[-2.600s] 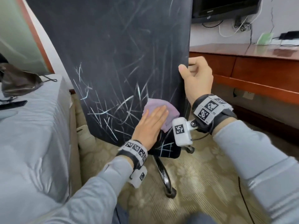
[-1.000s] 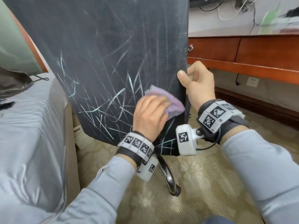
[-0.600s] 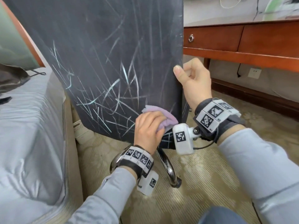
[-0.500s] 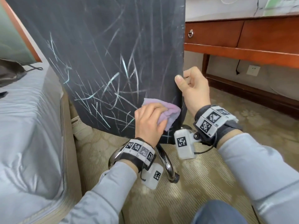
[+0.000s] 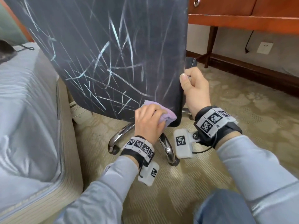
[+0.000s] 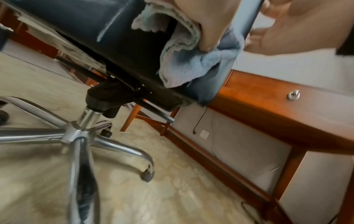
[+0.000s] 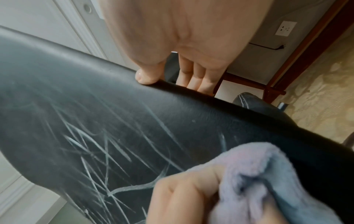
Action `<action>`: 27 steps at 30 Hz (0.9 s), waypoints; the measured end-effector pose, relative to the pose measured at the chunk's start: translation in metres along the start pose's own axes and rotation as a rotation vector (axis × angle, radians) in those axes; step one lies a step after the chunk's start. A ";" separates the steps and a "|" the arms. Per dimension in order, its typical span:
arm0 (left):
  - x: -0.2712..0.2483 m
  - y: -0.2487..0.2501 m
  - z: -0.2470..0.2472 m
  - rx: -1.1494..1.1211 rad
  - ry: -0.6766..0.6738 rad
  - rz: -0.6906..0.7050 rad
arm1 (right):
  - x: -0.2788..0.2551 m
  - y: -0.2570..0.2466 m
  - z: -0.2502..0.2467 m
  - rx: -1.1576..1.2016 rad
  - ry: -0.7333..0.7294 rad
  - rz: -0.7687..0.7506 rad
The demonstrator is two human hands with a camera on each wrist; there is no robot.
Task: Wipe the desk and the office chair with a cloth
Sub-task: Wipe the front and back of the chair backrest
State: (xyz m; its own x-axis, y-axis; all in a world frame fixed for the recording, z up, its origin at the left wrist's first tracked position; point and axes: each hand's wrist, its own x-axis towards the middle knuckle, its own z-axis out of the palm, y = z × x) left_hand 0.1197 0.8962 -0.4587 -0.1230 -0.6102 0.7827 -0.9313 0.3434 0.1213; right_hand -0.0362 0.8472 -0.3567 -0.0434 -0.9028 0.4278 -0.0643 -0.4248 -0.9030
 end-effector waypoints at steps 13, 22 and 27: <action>-0.027 0.016 0.024 -0.079 0.028 0.034 | -0.030 0.033 0.009 -0.108 -0.011 0.024; 0.011 0.017 0.005 -0.118 0.159 -0.046 | -0.045 0.068 0.008 -0.139 -0.059 0.119; -0.032 -0.002 0.029 -0.078 0.014 0.067 | -0.042 0.074 0.005 -0.134 -0.035 0.111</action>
State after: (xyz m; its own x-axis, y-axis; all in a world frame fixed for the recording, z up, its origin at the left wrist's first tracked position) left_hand 0.1158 0.8946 -0.5021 -0.1788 -0.5746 0.7987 -0.8917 0.4377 0.1153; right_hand -0.0338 0.8533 -0.4422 -0.0232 -0.9463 0.3223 -0.1933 -0.3121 -0.9302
